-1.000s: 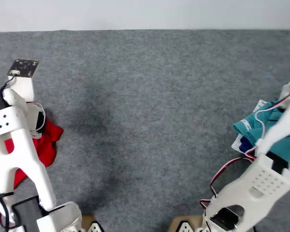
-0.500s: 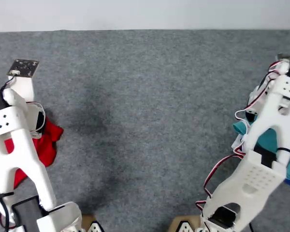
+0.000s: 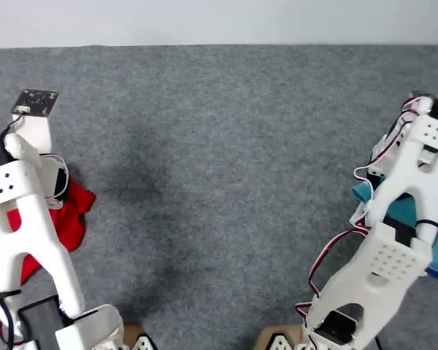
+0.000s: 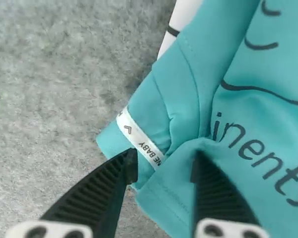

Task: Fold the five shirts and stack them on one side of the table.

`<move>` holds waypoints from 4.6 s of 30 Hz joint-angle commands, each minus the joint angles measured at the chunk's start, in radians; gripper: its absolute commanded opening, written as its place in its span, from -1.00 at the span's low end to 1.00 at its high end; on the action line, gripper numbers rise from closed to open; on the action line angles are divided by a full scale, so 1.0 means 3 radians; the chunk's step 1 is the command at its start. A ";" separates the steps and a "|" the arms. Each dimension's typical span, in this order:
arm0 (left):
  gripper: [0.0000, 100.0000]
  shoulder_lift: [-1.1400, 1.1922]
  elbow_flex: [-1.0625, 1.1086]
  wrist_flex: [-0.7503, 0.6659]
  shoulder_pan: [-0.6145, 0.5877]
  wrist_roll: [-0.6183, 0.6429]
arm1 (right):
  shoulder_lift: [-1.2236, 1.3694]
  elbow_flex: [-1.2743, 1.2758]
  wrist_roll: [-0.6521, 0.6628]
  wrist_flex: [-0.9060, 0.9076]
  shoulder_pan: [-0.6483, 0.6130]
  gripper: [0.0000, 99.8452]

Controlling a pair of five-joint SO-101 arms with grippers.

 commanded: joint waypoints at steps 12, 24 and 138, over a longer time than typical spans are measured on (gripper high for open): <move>-0.91 -0.0092 -0.0008 0.0056 0.0031 -0.0026 | -0.0294 -0.0020 -0.0026 0.0130 -0.0033 -0.98; -0.91 -0.0097 0.0182 -0.0031 0.0036 -0.0026 | -0.0519 0.0194 -0.0026 0.0115 -0.0028 -0.64; -0.91 -0.0123 0.0192 0.0056 0.0036 0.0005 | -0.0304 0.0286 0.0358 -0.0667 0.0407 -0.98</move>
